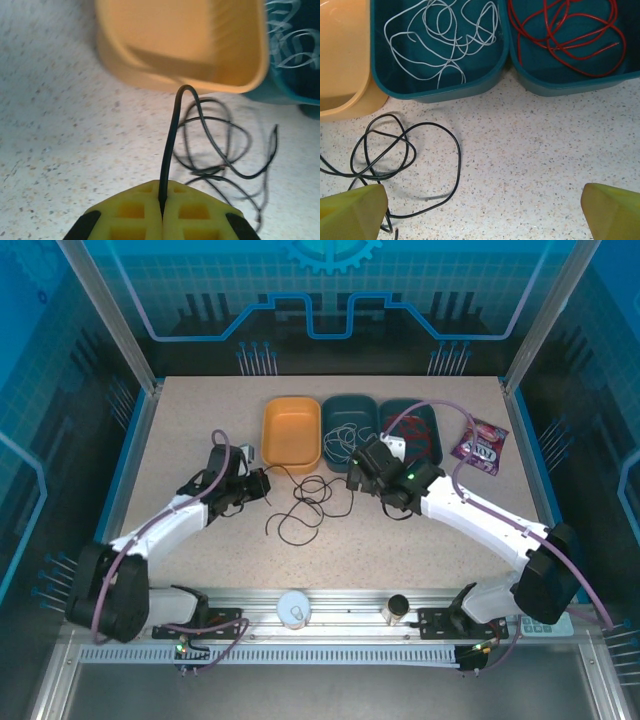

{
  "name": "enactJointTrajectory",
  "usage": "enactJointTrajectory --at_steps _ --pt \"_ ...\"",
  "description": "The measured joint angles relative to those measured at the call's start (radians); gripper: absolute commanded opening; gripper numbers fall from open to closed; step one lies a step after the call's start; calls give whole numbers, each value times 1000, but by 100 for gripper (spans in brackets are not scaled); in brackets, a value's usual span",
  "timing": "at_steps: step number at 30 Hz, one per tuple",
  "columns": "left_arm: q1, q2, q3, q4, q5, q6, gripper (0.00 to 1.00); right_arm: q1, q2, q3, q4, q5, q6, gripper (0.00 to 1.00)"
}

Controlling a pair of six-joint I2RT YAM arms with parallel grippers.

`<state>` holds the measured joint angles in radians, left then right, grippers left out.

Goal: Untangle the cables
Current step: Pick up the cable.

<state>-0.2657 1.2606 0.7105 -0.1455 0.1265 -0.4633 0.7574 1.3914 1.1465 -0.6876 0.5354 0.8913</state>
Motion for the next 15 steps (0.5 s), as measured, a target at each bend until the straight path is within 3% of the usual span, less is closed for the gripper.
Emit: enactJointTrajectory --at_steps 15 --pt "-88 -201 54 -31 32 40 0 10 -100 -105 121 -11 -32 100"
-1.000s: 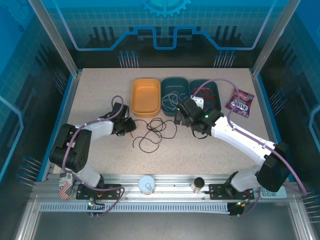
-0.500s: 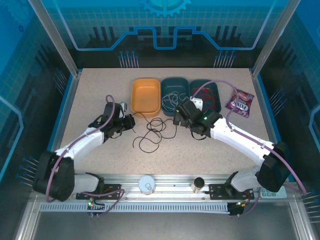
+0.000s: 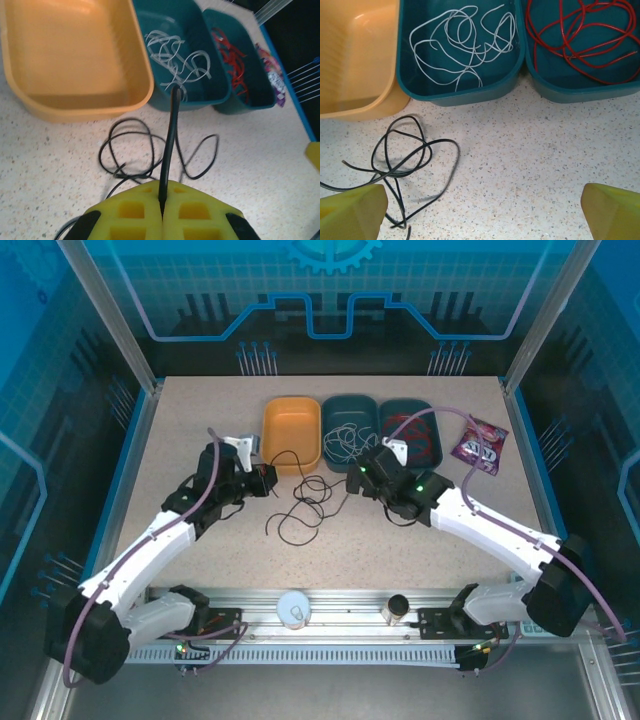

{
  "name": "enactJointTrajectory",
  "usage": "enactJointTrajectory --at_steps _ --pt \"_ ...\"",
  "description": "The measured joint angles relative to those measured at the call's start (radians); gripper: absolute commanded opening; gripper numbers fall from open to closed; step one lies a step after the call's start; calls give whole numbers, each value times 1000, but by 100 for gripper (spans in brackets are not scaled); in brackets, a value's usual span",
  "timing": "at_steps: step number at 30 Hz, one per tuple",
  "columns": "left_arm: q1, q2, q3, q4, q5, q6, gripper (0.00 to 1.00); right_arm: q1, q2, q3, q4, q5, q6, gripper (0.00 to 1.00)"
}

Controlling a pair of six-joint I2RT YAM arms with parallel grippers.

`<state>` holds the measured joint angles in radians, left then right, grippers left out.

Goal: Untangle the cables
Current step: Pick up the cable, then untie the cable at the center of the table.

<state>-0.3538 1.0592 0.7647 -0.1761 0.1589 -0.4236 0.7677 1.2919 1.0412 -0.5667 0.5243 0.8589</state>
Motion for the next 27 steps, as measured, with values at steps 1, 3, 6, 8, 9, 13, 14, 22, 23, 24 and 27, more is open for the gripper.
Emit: enactJointTrajectory --at_steps 1,3,6,8,9,13,14,22,23,24,27 --pt "0 -13 9 -2 0 -4 0 0 -12 -10 10 1 0 100" --pt "0 -39 31 -3 0 -16 0 0 -38 -29 26 5 1 100" --pt "0 -66 68 -4 0 -29 0 0 -79 -59 40 24 2 100" --pt "1 -72 96 -4 0 -41 0 -1 -109 -76 48 32 2 100" --pt "2 -72 109 -5 0 -46 0 -1 -121 -82 53 36 2 100" --pt "19 -63 172 -12 0 -50 0 -1 -170 -104 64 48 2 100" --pt "27 -56 191 -13 0 -53 0 -1 -180 -107 62 51 2 100" --pt "64 -9 306 -9 42 -105 0 -1 -215 -112 29 98 22 100" --pt "64 -8 313 -8 50 -109 0 -1 -215 -112 25 100 24 100" --pt "64 -8 320 -7 57 -114 0 -1 -215 -112 22 101 25 100" --pt "64 -8 354 -6 76 -124 0 -1 -214 -112 21 100 24 100"
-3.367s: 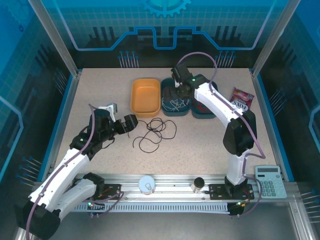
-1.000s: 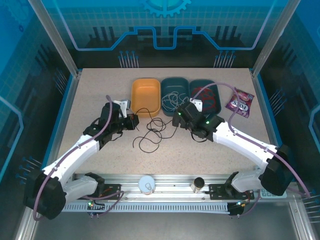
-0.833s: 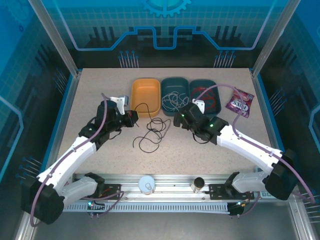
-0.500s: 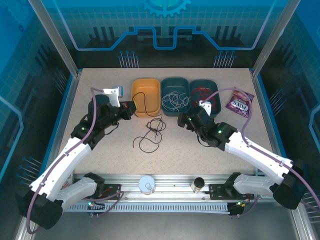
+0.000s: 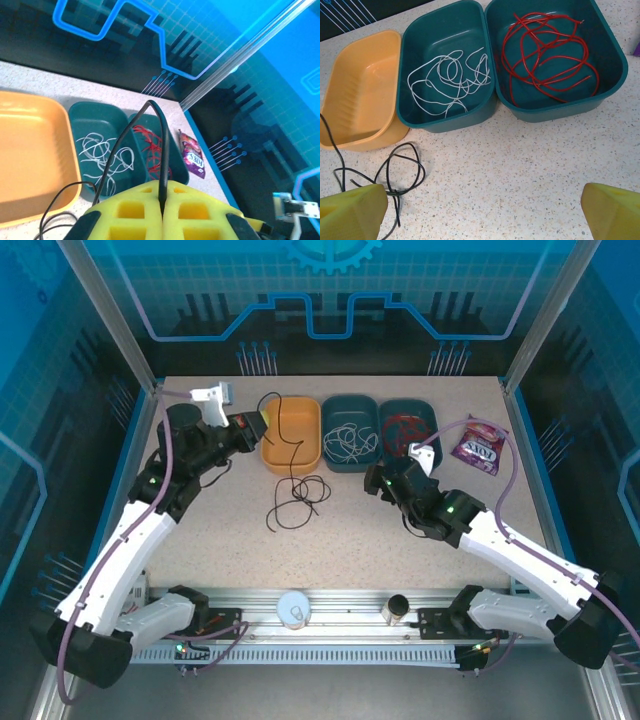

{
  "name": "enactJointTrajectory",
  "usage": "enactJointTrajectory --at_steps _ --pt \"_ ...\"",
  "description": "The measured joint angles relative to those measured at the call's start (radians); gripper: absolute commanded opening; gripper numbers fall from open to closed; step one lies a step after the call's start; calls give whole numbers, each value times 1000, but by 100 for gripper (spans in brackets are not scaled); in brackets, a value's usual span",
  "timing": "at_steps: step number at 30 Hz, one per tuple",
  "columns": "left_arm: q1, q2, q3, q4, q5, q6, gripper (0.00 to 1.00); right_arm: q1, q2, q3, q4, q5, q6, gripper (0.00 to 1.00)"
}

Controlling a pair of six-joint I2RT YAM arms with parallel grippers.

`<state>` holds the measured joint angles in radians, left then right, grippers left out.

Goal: Untangle the cables
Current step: Untie the cable at the center of the table.

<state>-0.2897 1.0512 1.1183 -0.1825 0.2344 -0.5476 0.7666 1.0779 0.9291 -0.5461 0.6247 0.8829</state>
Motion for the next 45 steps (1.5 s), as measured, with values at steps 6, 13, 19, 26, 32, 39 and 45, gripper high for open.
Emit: enactJointTrajectory --at_steps 6,13,19,26,32,39,45 --pt "0 -34 33 2 26 -3 0 -2 34 0 43 -63 -55 93" --pt "0 -118 31 -5 38 -3 0 -2 163 2 238 -334 -184 84" --pt "0 -135 23 -16 51 -3 0 5 346 8 444 -542 -231 77" --pt "0 -136 22 -23 51 -3 0 77 558 52 556 -591 -234 62" --pt "0 -144 22 -37 51 -2 0 105 676 100 606 -557 -229 55" --pt "0 -169 19 -49 50 -1 0 104 752 126 673 -500 -226 50" --pt "0 -174 17 -65 39 0 0 104 801 175 695 -491 -224 28"
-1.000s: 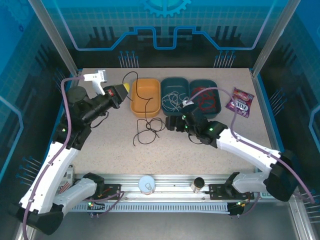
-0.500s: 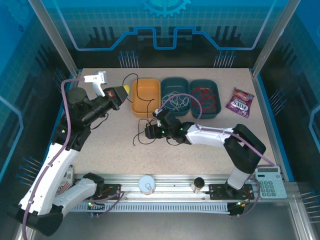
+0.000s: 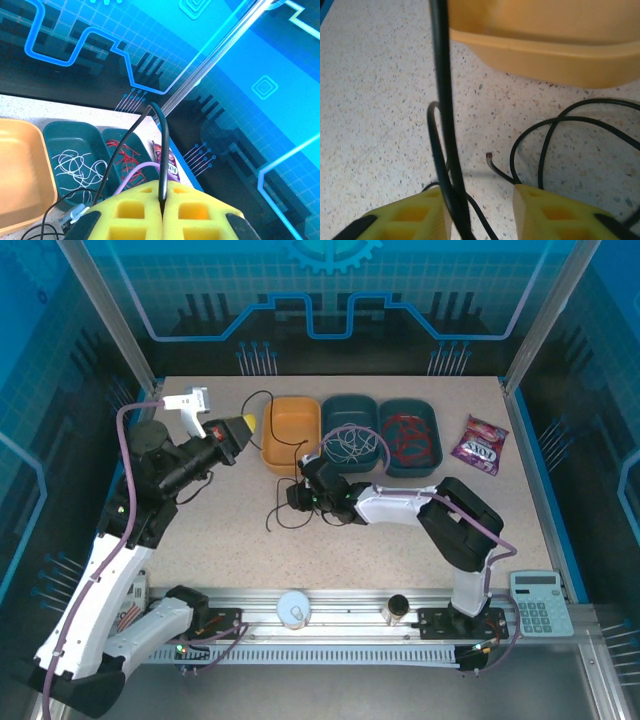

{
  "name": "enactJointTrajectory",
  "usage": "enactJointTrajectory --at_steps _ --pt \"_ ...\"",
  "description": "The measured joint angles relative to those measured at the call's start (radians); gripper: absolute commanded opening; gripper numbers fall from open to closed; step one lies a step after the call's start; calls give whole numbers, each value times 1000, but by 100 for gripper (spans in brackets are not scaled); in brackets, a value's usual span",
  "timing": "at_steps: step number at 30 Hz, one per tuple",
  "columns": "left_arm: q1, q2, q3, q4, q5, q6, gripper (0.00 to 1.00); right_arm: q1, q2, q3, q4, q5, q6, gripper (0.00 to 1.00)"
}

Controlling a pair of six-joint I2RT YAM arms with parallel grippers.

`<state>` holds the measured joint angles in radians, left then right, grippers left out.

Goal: Untangle the cables
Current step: Untie the cable at the center of the table, then place the cable into the container.

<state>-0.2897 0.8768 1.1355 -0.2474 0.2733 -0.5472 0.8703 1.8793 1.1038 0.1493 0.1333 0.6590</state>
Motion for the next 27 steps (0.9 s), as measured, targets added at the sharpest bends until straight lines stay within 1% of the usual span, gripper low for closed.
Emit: enactJointTrajectory --at_steps 3,5,9,13,14,15,16,17,19,20,23,27 --pt "0 -2 0 -13 -19 6 0 0 5 2 0 2 4 26" --pt "0 -3 0 -16 -40 16 0 0 5 0 1 2 9 23" --pt "0 -4 0 -27 -115 52 0 0 -6 -44 4 12 26 12" --pt "0 -4 3 -40 -198 96 0 0 -27 -102 -17 32 41 12" --pt "1 -4 6 -41 -214 106 0 0 -33 -113 -22 38 46 14" --pt "1 -4 11 -43 -231 114 0 0 -39 -125 -28 44 51 19" --pt "1 -4 18 -44 -246 127 0 0 -45 -133 -34 50 56 19" --pt "1 -4 27 -44 -260 136 0 0 -50 -141 -37 53 62 18" --pt "1 -5 41 -43 -277 147 0 0 -58 -150 -39 60 72 7" --pt "1 -6 45 -42 -282 153 0 0 -61 -154 -40 64 82 4" --pt "1 -10 47 -42 -288 159 0 0 -71 -158 -45 71 93 2" --pt "3 8 47 -37 -288 166 0 0 -93 -160 -53 78 104 3"
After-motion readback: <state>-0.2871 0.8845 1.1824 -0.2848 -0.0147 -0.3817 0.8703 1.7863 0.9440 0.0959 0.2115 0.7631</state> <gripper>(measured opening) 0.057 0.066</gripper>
